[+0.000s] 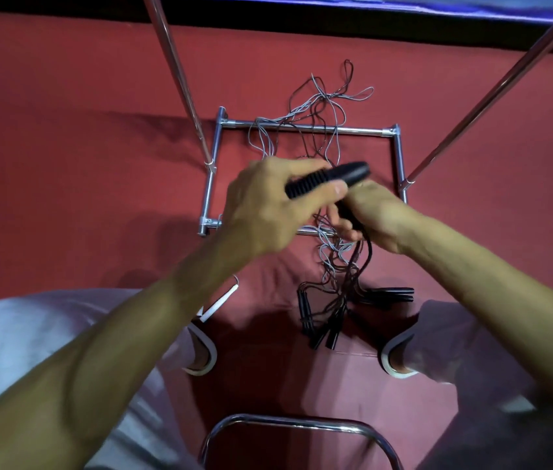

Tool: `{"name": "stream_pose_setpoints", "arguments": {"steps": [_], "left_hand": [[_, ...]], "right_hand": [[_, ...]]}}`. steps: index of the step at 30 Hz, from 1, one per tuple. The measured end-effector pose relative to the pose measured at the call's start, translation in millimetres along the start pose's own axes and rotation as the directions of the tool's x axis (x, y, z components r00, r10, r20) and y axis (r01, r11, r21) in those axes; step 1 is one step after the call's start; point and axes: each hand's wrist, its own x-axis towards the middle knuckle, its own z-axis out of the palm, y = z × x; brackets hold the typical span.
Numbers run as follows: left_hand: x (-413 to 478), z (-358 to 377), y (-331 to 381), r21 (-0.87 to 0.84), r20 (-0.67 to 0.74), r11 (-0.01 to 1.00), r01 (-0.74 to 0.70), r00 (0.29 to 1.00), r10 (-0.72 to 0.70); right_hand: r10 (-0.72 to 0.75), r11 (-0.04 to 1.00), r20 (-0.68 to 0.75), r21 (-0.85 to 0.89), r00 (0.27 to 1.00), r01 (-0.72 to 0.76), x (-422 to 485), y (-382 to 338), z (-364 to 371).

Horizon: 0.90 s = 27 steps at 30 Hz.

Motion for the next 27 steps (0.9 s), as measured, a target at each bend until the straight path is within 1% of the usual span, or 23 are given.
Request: {"name": "stream_pose_setpoints", "arguments": {"steps": [2, 3, 4, 6, 8, 9, 10, 11, 12, 14, 15, 16, 17, 18, 19, 20, 21, 22, 23, 24, 25, 26, 27], "left_hand": [[9.4, -4.2, -3.2, -0.297, 0.012, 0.945, 0.134, 0.991, -0.137], [13.2, -6.6, -4.8, -0.396, 0.037, 0.894, 0.210, 0.976, -0.214], [15.7, -9.4, -6.1, -0.465, 0.076, 0.837, 0.287, 0.955, -0.286], [19.5, -11.8, -10.0, -0.529, 0.177, 0.744, 0.409, 0.910, -0.375], [21.5, -11.9, -14.4, -0.559, 0.285, 0.678, 0.477, 0.879, -0.383], [22.0, -12.9, -14.9, -0.569, 0.335, 0.652, 0.501, 0.866, -0.372], [22.3, -14.4, -14.5, -0.574, 0.377, 0.631, 0.521, 0.853, -0.361], [22.8, -16.2, -14.9, -0.582, 0.420, 0.606, 0.542, 0.839, -0.347], [23.2, -18.6, -14.8, -0.594, 0.463, 0.579, 0.559, 0.826, -0.322], [23.4, -23.6, -9.7, -0.619, 0.517, 0.523, 0.586, 0.805, -0.289], [23.4, -25.1, -7.2, -0.625, 0.523, 0.515, 0.587, 0.804, -0.283], [23.4, -25.2, -6.9, -0.620, 0.520, 0.525, 0.583, 0.807, -0.281], [23.3, -23.6, -7.7, -0.603, 0.513, 0.550, 0.578, 0.809, -0.288], [23.3, -20.9, -9.6, -0.582, 0.497, 0.580, 0.569, 0.814, -0.300], [23.2, -18.2, -11.7, -0.566, 0.469, 0.609, 0.556, 0.824, -0.317], [23.0, -16.0, -13.8, -0.553, 0.435, 0.634, 0.541, 0.836, -0.334], [23.1, -14.7, -15.1, -0.542, 0.402, 0.655, 0.527, 0.847, -0.348], [23.5, -14.2, -15.5, -0.531, 0.377, 0.671, 0.516, 0.854, -0.359], [24.2, -13.8, -15.4, -0.524, 0.359, 0.682, 0.511, 0.858, -0.368], [25.2, -13.4, -16.0, -0.519, 0.345, 0.686, 0.510, 0.859, -0.378], [25.9, -12.7, -16.5, -0.517, 0.335, 0.685, 0.514, 0.857, -0.390], [26.9, -12.4, -18.0, -0.516, 0.331, 0.678, 0.523, 0.852, -0.405], [27.6, -12.3, -19.8, -0.518, 0.333, 0.669, 0.533, 0.846, -0.417]], "right_hand": [[-0.052, 0.998, -0.071, 0.035, 0.996, 0.054, -3.7, -5.7, -5.6], [-0.106, 0.993, -0.100, 0.031, 0.989, 0.110, -6.4, -6.6, -9.4], [-0.181, 0.983, -0.123, -0.020, 0.976, 0.180, -9.3, -6.4, -14.3], [-0.363, 0.915, -0.172, -0.253, 0.916, 0.315, -13.1, -3.4, -25.4], [-0.524, 0.768, -0.174, -0.519, 0.834, 0.374, -16.2, 0.8, -33.7], [-0.580, 0.697, -0.153, -0.602, 0.800, 0.390, -18.4, 1.7, -36.1], [-0.613, 0.654, -0.130, -0.638, 0.780, 0.407, -21.3, 1.1, -38.0], [-0.622, 0.652, -0.119, -0.625, 0.774, 0.428, -23.2, -0.1, -40.1], [-0.605, 0.693, -0.123, -0.567, 0.787, 0.444, -26.0, -2.8, -41.3], [-0.494, 0.829, -0.126, -0.367, 0.861, 0.422, -28.4, -7.8, -42.6], [-0.404, 0.893, -0.111, -0.262, 0.908, 0.365, -28.6, -9.5, -41.9], [-0.275, 0.954, -0.087, -0.146, 0.958, 0.261, -29.0, -11.9, -40.7], [-0.117, 0.993, -0.046, -0.024, 0.992, 0.116, -28.5, -13.1, -40.3], [0.042, 0.994, 0.017, 0.097, 0.999, -0.044, -28.2, -14.6, -40.8], [0.167, 0.961, 0.094, 0.208, 0.981, -0.183, -27.1, -15.5, -42.9], [0.238, 0.912, 0.162, 0.301, 0.958, -0.278, -26.5, -16.9, -44.4], [0.259, 0.879, 0.201, 0.355, 0.945, -0.317, -25.4, -17.8, -45.3], [0.245, 0.887, 0.183, 0.354, 0.952, -0.296, -23.8, -17.2, -44.9], [0.187, 0.935, 0.101, 0.285, 0.977, -0.209, -22.0, -14.5, -43.8], [0.084, 0.985, -0.013, 0.156, 0.996, -0.081, -22.1, -12.0, -41.7], [-0.072, 0.997, -0.130, -0.037, 0.989, 0.068, -23.4, -9.4, -39.7], [-0.263, 0.944, -0.206, -0.256, 0.943, 0.207, -24.9, -6.6, -38.2], [-0.455, 0.824, -0.222, -0.473, 0.862, 0.313, -25.1, -3.9, -38.2]]}}
